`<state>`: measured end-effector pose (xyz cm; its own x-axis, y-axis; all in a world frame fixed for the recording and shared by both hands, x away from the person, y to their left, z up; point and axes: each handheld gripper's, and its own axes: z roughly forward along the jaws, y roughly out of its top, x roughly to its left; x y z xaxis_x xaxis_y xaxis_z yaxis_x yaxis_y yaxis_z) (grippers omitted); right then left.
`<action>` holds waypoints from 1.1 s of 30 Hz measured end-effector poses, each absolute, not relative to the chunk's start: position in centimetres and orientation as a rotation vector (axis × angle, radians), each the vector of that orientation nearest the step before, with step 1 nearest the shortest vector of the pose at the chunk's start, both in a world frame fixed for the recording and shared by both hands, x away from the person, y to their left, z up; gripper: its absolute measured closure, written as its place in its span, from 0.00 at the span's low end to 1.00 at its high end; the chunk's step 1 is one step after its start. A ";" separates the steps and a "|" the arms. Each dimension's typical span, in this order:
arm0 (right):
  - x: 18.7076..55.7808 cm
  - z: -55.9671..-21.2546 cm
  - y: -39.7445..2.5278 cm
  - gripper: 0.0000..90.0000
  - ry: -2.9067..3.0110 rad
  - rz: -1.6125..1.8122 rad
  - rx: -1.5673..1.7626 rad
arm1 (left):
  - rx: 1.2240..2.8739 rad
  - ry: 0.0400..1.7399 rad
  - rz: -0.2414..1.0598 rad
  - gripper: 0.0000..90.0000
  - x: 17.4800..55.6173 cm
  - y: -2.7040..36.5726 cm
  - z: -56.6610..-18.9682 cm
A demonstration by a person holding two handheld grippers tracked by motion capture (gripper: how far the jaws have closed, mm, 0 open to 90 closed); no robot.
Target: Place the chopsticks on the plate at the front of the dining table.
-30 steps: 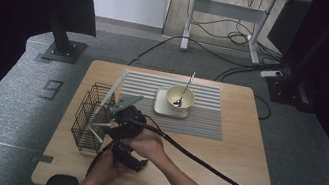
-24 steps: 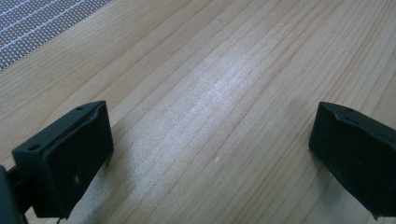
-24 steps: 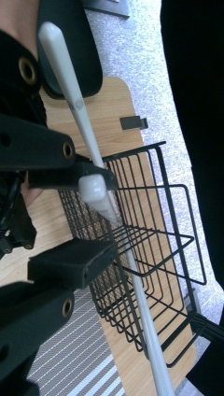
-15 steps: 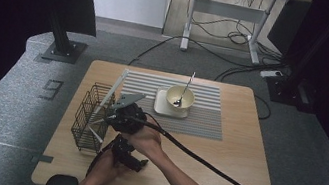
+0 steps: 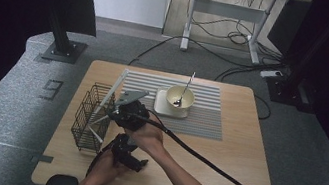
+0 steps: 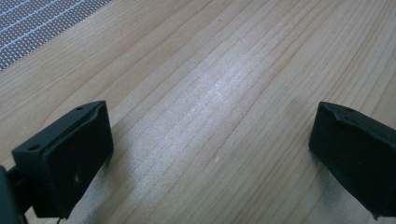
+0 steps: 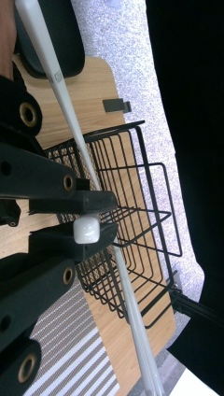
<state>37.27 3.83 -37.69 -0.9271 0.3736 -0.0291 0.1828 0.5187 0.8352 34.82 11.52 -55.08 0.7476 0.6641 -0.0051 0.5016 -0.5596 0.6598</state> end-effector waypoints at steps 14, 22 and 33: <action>37.5 -35.1 2.2 0.92 2.565 1.411 0.450 | 2.285 0.870 0.319 0.00 34.8 11.5 -55.1; 38.1 -33.4 0.8 0.92 2.551 1.457 0.455 | 2.289 0.868 0.320 0.00 34.8 11.5 -55.1; 37.9 -30.9 -1.1 0.92 2.505 1.504 0.460 | 2.293 0.867 0.320 0.00 34.8 11.5 -55.1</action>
<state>37.88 -1.15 -30.89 -0.9351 0.3543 0.0017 0.1680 0.4392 0.8826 34.85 11.55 -55.06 0.7507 0.6607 -0.0033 0.5000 -0.5649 0.6564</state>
